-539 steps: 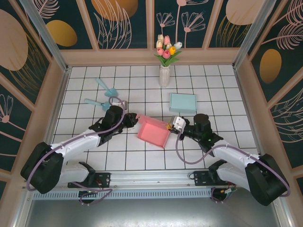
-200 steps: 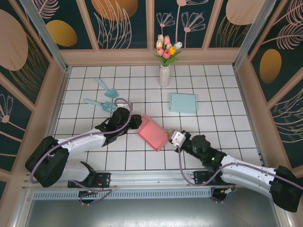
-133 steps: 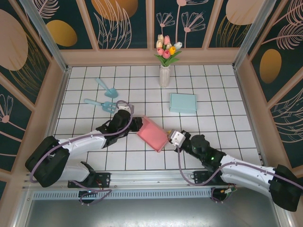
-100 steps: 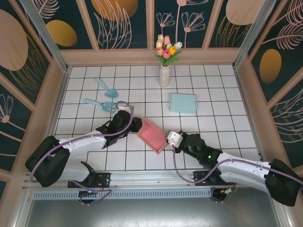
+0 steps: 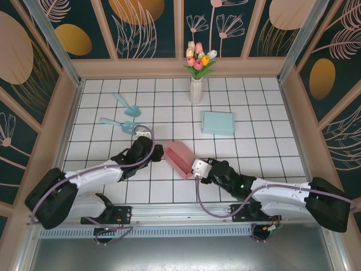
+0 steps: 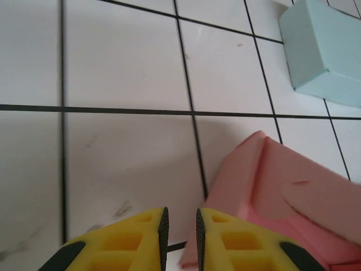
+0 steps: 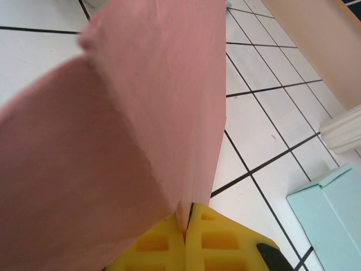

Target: Fold the paper box

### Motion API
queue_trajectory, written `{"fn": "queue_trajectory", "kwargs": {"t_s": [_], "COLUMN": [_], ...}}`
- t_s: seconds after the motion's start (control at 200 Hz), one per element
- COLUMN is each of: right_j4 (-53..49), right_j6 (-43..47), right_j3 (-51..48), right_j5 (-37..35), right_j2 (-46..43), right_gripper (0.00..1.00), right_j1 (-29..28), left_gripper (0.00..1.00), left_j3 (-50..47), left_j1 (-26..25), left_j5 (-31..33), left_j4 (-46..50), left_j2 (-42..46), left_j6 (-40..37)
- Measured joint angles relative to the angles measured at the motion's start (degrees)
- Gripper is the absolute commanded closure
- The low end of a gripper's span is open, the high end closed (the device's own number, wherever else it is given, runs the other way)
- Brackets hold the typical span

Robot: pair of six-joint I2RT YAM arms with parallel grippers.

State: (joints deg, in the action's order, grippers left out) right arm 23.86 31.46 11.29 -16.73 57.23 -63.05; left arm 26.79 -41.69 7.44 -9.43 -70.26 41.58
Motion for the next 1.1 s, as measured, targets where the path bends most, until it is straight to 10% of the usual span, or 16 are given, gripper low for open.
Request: {"fn": "queue_trajectory", "kwargs": {"t_s": [0.32, 0.846, 1.101], "right_j4": [2.4, 4.3, 3.3], "right_j6": [4.1, 8.4, 8.4], "right_j3": [0.3, 4.6, 6.2], "right_j5": [-3.9, -10.1, -11.1], "right_j2": [5.0, 14.1, 17.2], "right_gripper": [0.98, 0.9, 0.65], "right_j1": [-4.3, -9.7, -11.3], "left_gripper": [0.61, 0.56, 0.54], "left_j3": [0.1, 1.0, -4.7], "left_j1": [0.0, -0.5, -0.9], "left_j5": [6.6, 1.8, 0.6], "left_j4": [9.2, 3.8, -1.2], "left_j2": [21.1, 2.9, 2.2], "left_j6": [-0.3, -1.0, -0.7]}}
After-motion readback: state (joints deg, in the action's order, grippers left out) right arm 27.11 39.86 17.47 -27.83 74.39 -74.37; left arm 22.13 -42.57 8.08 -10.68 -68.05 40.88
